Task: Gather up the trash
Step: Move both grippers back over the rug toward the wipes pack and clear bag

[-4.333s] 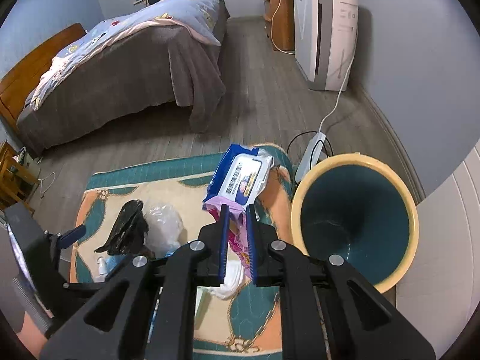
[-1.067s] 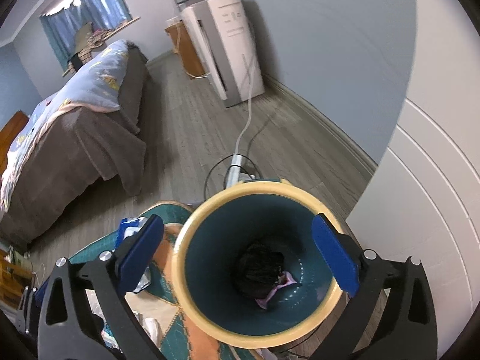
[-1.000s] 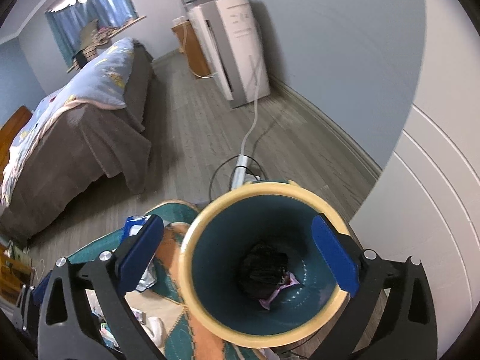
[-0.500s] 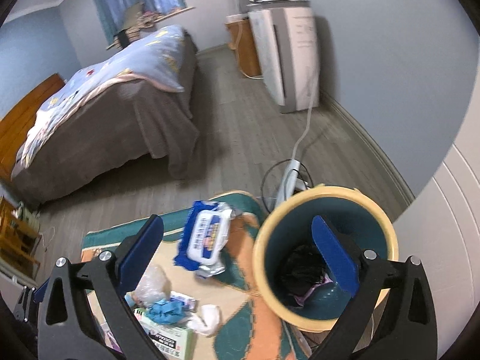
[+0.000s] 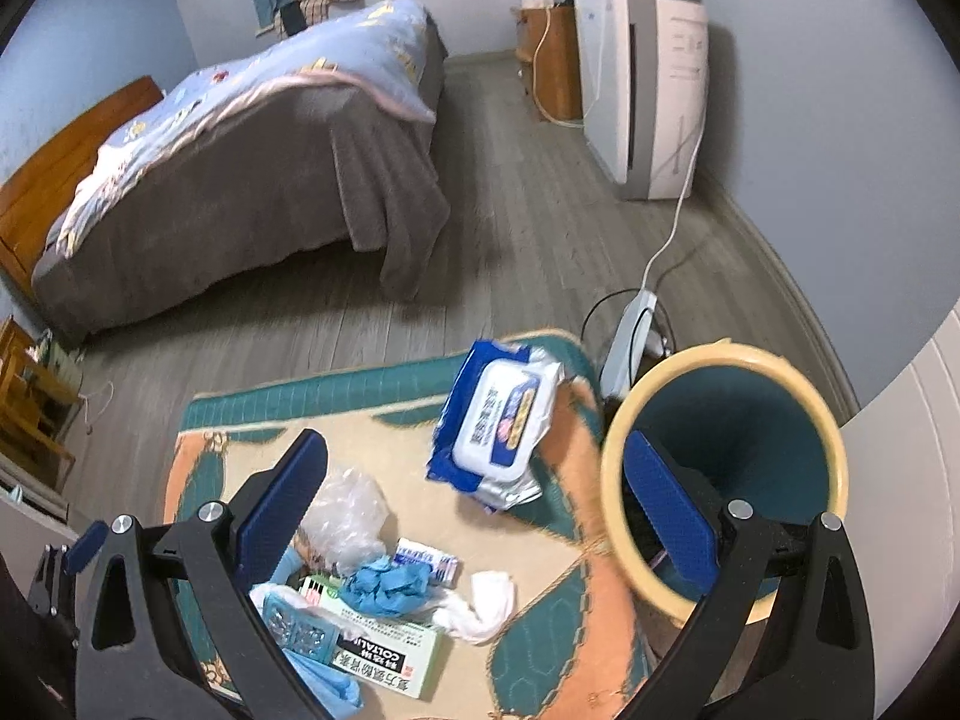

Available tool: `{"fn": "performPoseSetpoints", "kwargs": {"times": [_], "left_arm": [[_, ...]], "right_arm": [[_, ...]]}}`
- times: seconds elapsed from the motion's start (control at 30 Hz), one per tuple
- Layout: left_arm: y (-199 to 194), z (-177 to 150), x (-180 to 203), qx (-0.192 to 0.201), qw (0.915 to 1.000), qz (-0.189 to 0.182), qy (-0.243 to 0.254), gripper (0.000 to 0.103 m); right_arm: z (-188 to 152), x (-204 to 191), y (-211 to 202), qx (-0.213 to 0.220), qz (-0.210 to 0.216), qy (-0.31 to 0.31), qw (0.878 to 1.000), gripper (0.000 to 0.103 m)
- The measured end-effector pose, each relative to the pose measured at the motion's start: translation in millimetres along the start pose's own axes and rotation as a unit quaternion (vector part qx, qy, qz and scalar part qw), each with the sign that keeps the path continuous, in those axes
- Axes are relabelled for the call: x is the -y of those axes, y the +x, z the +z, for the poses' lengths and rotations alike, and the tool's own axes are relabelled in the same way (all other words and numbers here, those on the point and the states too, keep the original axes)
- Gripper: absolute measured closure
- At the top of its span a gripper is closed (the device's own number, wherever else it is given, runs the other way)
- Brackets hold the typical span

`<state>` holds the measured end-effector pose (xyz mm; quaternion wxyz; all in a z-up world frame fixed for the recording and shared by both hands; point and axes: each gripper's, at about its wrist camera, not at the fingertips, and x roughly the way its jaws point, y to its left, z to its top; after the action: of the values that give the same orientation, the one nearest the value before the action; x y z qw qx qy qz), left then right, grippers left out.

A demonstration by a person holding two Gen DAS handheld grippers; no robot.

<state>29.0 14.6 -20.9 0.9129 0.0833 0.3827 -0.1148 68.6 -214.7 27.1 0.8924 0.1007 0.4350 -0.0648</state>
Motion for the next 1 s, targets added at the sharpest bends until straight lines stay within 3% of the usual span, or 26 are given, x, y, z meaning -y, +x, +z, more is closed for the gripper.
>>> {"fn": "performPoseSetpoints", "kwargs": {"times": [0.23, 0.4, 0.53, 0.73, 1.0], "left_arm": [[26.3, -15.4, -10.2, -0.03, 0.9994, 0.006, 0.018, 0.007], [42.1, -25.8, -0.5, -0.052, 0.9974, 0.001, 0.05, 0.007], [47.7, -25.6, 6.0, -0.063, 0.9969, -0.009, 0.047, 0.007], [59.3, -10.5, 22.2, -0.061, 0.9963, -0.04, 0.045, 0.007], [90.4, 6.6, 35.9, -0.079, 0.9944, -0.05, 0.048, 0.007]], "right_arm": [[-9.4, -21.4, 29.3, -0.029, -0.015, -0.029, 0.999, 0.006], [-16.0, -28.4, 50.9, -0.056, -0.011, -0.023, 0.998, 0.006], [-17.3, -31.1, 63.3, -0.062, -0.024, -0.041, 0.997, 0.006], [-11.1, -6.1, 87.0, -0.081, -0.038, -0.02, 0.996, 0.006], [4.4, 27.0, 104.1, -0.086, -0.047, 0.019, 0.995, 0.006]]}}
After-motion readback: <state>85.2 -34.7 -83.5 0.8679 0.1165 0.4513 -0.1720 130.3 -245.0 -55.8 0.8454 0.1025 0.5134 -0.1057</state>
